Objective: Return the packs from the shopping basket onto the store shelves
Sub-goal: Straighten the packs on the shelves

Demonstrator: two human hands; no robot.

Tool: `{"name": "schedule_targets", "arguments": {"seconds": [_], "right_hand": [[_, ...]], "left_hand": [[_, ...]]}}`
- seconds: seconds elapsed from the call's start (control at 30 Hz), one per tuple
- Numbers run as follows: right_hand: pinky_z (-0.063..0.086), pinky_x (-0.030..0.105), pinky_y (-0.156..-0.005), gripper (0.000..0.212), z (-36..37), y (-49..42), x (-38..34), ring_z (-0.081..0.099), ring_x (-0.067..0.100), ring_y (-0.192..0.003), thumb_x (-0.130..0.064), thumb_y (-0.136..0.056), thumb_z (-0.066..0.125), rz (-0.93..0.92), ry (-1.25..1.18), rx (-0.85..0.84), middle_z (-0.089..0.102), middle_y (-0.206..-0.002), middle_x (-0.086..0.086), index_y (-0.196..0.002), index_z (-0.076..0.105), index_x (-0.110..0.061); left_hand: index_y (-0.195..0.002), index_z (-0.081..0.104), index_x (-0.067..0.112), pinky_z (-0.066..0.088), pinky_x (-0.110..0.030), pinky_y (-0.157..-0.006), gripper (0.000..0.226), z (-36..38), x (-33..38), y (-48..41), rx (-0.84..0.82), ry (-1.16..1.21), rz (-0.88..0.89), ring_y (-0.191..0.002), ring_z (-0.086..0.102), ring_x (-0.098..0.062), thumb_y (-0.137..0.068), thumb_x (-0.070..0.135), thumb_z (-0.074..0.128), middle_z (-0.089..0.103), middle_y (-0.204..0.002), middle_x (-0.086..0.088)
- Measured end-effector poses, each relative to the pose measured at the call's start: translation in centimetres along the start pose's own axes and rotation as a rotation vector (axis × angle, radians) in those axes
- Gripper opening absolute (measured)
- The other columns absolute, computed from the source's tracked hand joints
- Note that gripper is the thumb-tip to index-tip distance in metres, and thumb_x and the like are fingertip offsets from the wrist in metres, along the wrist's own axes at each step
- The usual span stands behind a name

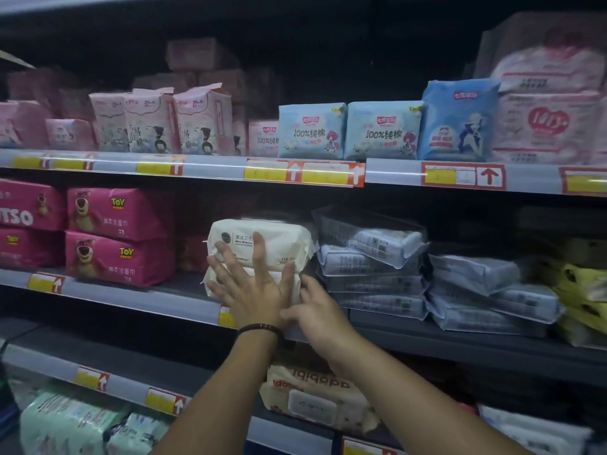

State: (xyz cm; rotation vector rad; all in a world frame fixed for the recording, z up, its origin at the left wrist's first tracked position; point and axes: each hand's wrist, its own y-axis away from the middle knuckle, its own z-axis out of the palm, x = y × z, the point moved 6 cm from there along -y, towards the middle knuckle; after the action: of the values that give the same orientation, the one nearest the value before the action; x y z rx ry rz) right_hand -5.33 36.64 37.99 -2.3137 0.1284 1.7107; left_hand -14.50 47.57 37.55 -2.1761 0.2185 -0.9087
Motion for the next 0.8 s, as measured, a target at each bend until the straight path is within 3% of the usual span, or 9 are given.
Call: {"name": "schedule_targets", "arguments": {"seconds": [0.07, 0.13, 0.23, 0.33, 0.4, 0.47, 0.6, 0.67, 0.8], "right_hand": [[0.058, 0.028, -0.096, 0.066, -1.2, 1.2, -0.2, 0.066, 0.007, -0.117, -0.006, -0.089, 0.067, -0.022, 0.024, -0.024, 0.066, -0.136, -0.012, -0.147, 0.050, -0.032], [0.052, 0.016, -0.090, 0.051, -3.2, 2.7, -0.5, 0.064, -0.001, -0.106, -0.007, -0.093, 0.067, -0.066, 0.154, 0.074, 0.067, -0.121, -0.018, -0.138, 0.058, -0.028], [0.047, 0.021, -0.099, 0.043, -6.5, 5.2, -0.3, 0.060, 0.007, -0.121, -0.014, -0.097, 0.065, -0.099, 0.306, 0.206, 0.063, -0.131, -0.011, -0.139, 0.060, -0.025], [0.041, 0.022, -0.102, 0.043, -9.1, 7.2, 0.5, 0.054, 0.011, -0.128, -0.017, -0.098, 0.063, -0.123, 0.479, 0.229, 0.055, -0.141, -0.008, -0.140, 0.057, -0.027], [0.042, 0.024, -0.103, 0.049, -10.7, 8.2, 1.0, 0.051, 0.011, -0.129, -0.018, -0.098, 0.063, -0.109, 0.553, 0.242, 0.048, -0.146, -0.008, -0.144, 0.052, -0.029], [0.043, 0.030, -0.112, 0.055, -12.2, 8.9, 1.3, 0.048, 0.013, -0.137, -0.020, -0.097, 0.063, -0.100, 0.576, 0.262, 0.046, -0.151, -0.007, -0.148, 0.049, -0.030], [0.041, 0.029, -0.114, 0.059, -14.9, 9.6, 1.5, 0.046, 0.014, -0.141, -0.022, -0.096, 0.066, -0.076, 0.595, 0.303, 0.046, -0.153, -0.005, -0.151, 0.047, -0.029], [0.039, 0.027, -0.113, 0.060, -15.9, 9.8, 1.4, 0.045, 0.015, -0.142, -0.024, -0.097, 0.067, -0.068, 0.617, 0.308, 0.044, -0.154, -0.004, -0.153, 0.045, -0.028], [0.038, 0.023, -0.107, 0.060, -17.1, 9.7, 1.5, 0.046, 0.017, -0.140, -0.026, -0.098, 0.067, -0.059, 0.620, 0.303, 0.044, -0.154, -0.001, -0.154, 0.043, -0.025]], "left_hand": [[-0.162, 0.001, 0.043, 0.008, -0.075, -0.118, 0.083, -0.4, 0.0, 0.2, -0.045, -0.039, 0.002, -0.155, -0.007, -0.049, -0.091, 0.080, 0.021, -0.014, -0.169, -0.021], [-0.161, -0.004, 0.044, 0.009, -0.073, -0.119, 0.080, -1.2, 0.3, 0.4, -0.131, -0.074, -0.017, -0.155, -0.009, -0.048, -0.093, 0.080, 0.018, -0.016, -0.169, -0.022], [-0.159, 0.009, 0.036, 0.016, -0.071, -0.119, 0.075, -3.2, 1.7, 1.6, -0.177, -0.055, -0.088, -0.155, -0.001, -0.049, -0.098, 0.066, 0.040, -0.004, -0.168, -0.025], [-0.151, 0.037, 0.019, 0.031, -0.064, -0.117, 0.064, -6.3, 5.8, 5.1, 0.040, -0.015, 0.171, -0.151, 0.022, -0.046, -0.094, 0.035, 0.063, 0.022, -0.162, -0.024], [-0.152, 0.042, 0.018, 0.034, -0.057, -0.118, 0.066, -6.0, 9.0, 8.7, 0.019, -0.018, 0.417, -0.151, 0.026, -0.040, -0.092, 0.033, 0.064, 0.028, -0.162, -0.020], [-0.160, 0.031, 0.019, 0.026, -0.055, -0.123, 0.075, -4.4, 11.5, 11.6, -0.097, -0.064, 0.518, -0.157, 0.015, -0.039, -0.093, 0.040, 0.057, 0.018, -0.167, -0.020], [-0.165, -0.008, 0.013, 0.008, -0.053, -0.128, 0.090, 0.0, 13.0, 13.4, -0.354, -0.182, 0.412, -0.157, -0.020, -0.036, -0.094, 0.057, 0.029, -0.028, -0.166, -0.021], [-0.163, -0.016, 0.013, 0.003, -0.053, -0.129, 0.093, 1.4, 13.1, 13.3, -0.441, -0.206, 0.361, -0.157, -0.021, -0.036, -0.093, 0.064, 0.017, -0.038, -0.162, -0.021], [-0.163, -0.016, 0.016, -0.007, -0.053, -0.128, 0.094, 2.4, 13.3, 12.6, -0.493, -0.261, 0.362, -0.158, -0.016, -0.035, -0.095, 0.072, 0.016, -0.039, -0.160, -0.024]]}}
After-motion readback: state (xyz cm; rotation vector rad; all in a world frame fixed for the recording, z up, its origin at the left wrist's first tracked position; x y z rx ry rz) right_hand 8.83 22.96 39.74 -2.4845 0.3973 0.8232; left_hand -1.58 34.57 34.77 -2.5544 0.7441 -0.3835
